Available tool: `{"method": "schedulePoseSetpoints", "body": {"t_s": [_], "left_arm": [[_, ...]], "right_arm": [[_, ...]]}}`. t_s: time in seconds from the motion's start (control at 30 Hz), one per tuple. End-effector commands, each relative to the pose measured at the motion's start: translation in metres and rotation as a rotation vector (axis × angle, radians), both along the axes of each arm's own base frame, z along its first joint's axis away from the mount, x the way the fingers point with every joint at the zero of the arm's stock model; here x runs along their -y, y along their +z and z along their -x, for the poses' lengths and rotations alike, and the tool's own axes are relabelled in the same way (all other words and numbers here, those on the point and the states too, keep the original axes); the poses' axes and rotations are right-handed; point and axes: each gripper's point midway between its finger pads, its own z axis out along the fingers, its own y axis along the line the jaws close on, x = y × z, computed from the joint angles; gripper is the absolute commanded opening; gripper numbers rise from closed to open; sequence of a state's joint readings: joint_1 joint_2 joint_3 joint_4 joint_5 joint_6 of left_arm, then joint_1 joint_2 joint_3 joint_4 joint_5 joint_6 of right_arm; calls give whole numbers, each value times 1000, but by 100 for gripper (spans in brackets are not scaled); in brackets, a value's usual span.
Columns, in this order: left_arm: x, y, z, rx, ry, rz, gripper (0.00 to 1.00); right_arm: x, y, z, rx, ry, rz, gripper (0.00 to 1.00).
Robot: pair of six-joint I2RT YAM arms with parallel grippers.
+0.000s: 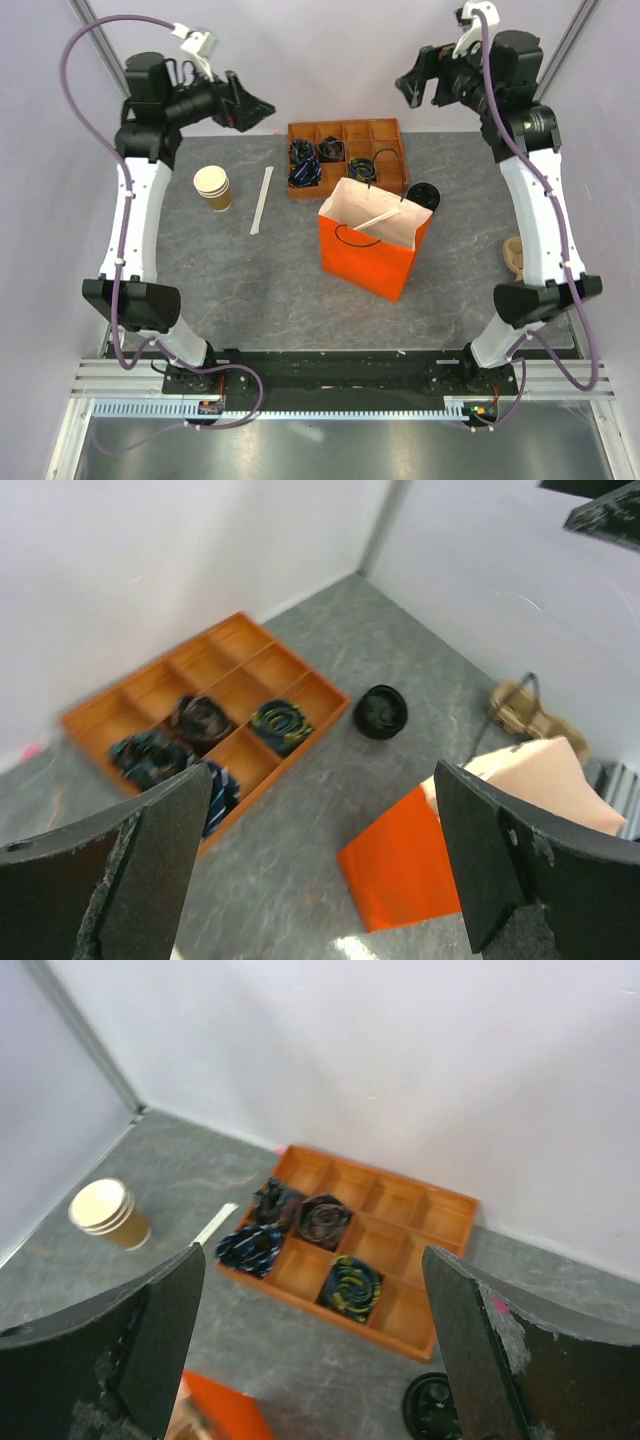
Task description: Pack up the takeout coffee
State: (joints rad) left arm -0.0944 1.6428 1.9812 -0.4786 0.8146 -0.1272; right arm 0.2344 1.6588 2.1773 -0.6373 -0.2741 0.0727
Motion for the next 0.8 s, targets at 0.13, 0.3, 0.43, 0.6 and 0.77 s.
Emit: {"method": "schedulePoseSetpoints", "body": {"t_s": [0.13,0.3,0.43,0.6,0.77], "left_arm": [[-116,-15,-19,-181,282,25,100],[-169,-42,-38,-249,441,-77,100],[-190,-77,-52,-338,503,-175,100],[-197,-116,-58,-459,525,-194,100],[-198,-146,-60,-549,557,-223,100]], "right_arm": [[86,3,-53,6,-148,-22,98],[153,-26,-71,-41,-272,38,98],[188,-64,-73,-125,-346,157,98],[217,-116,-72,-272,-375,195,98],[218,-157,-73,-382,-348,198,98]]}}
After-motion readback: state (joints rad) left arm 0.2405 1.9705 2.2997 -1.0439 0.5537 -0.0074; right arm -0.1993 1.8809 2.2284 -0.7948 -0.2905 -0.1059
